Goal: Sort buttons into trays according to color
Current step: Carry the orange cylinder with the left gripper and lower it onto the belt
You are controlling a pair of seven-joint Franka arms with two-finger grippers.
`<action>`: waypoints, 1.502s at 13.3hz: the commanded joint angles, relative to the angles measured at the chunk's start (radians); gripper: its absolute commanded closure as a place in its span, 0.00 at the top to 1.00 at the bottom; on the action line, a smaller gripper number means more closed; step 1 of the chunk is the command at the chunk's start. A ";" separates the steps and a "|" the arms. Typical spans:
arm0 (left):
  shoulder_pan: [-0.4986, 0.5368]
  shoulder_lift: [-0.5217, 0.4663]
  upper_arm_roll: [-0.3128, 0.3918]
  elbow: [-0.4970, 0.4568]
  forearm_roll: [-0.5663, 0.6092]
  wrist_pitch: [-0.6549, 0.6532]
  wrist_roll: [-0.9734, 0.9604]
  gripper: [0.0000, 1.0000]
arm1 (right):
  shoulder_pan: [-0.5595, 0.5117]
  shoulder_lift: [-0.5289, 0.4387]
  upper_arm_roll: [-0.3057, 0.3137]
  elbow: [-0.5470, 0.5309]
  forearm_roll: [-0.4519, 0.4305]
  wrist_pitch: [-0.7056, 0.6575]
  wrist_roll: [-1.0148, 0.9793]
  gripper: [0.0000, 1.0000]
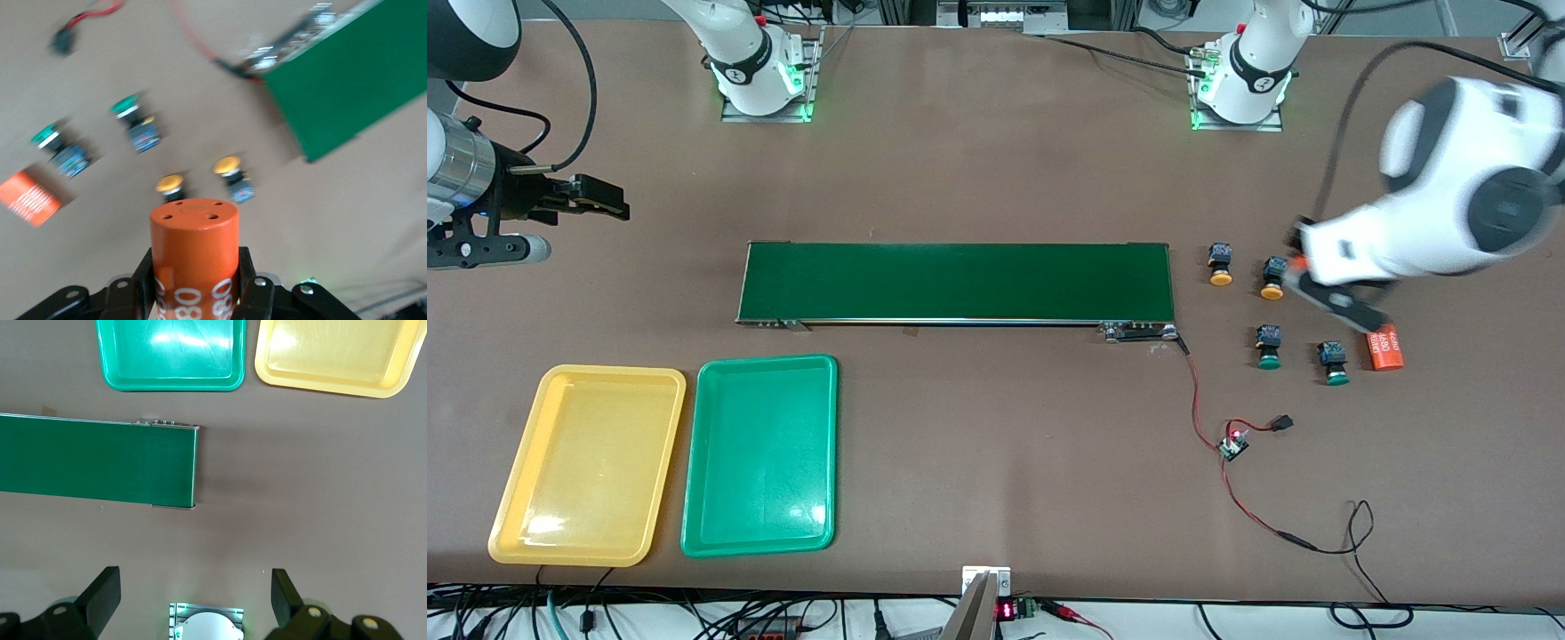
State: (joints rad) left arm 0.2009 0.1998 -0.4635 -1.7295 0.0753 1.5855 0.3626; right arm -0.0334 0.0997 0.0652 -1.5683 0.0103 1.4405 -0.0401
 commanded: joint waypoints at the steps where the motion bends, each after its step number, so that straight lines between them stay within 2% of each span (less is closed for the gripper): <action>1: 0.005 0.133 -0.160 0.039 0.006 -0.001 0.042 0.11 | 0.000 0.005 0.001 0.011 -0.003 -0.014 -0.001 1.00; 3: -0.015 0.196 -0.225 0.019 0.004 0.141 0.247 0.10 | 0.000 0.005 0.001 0.011 -0.003 -0.014 0.000 1.00; 4: -0.064 0.198 -0.233 -0.001 0.020 0.168 0.280 0.08 | 0.000 0.005 0.001 0.011 -0.003 -0.014 0.000 1.00; 7: -0.204 0.204 -0.234 -0.065 0.225 0.243 0.300 0.08 | -0.002 0.006 0.001 0.011 -0.001 -0.014 -0.001 1.00; 10: -0.177 0.210 -0.231 -0.226 0.265 0.541 0.364 0.07 | 0.000 0.006 0.001 0.011 -0.001 -0.014 -0.001 1.00; 11: -0.167 0.210 -0.231 -0.258 0.265 0.604 0.363 0.07 | -0.002 0.006 0.001 0.011 -0.001 -0.014 -0.001 1.00; 15: -0.166 0.245 -0.228 -0.277 0.316 0.662 0.363 0.07 | 0.000 0.006 0.001 0.011 -0.001 -0.014 -0.001 1.00; 18: -0.150 0.280 -0.224 -0.275 0.357 0.685 0.361 0.12 | -0.002 0.006 0.001 0.011 0.000 -0.011 -0.001 1.00; 19: -0.150 0.282 -0.224 -0.275 0.357 0.685 0.361 0.29 | 0.000 0.008 0.001 0.011 0.000 -0.011 -0.001 1.00; 20: -0.150 0.282 -0.225 -0.275 0.359 0.685 0.364 0.70 | 0.000 0.006 0.001 0.011 0.000 -0.011 -0.001 1.00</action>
State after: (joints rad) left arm 0.0370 0.4783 -0.6801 -2.0035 0.4107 2.2561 0.7114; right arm -0.0337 0.1007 0.0651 -1.5690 0.0104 1.4405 -0.0401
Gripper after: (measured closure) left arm 0.489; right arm 0.000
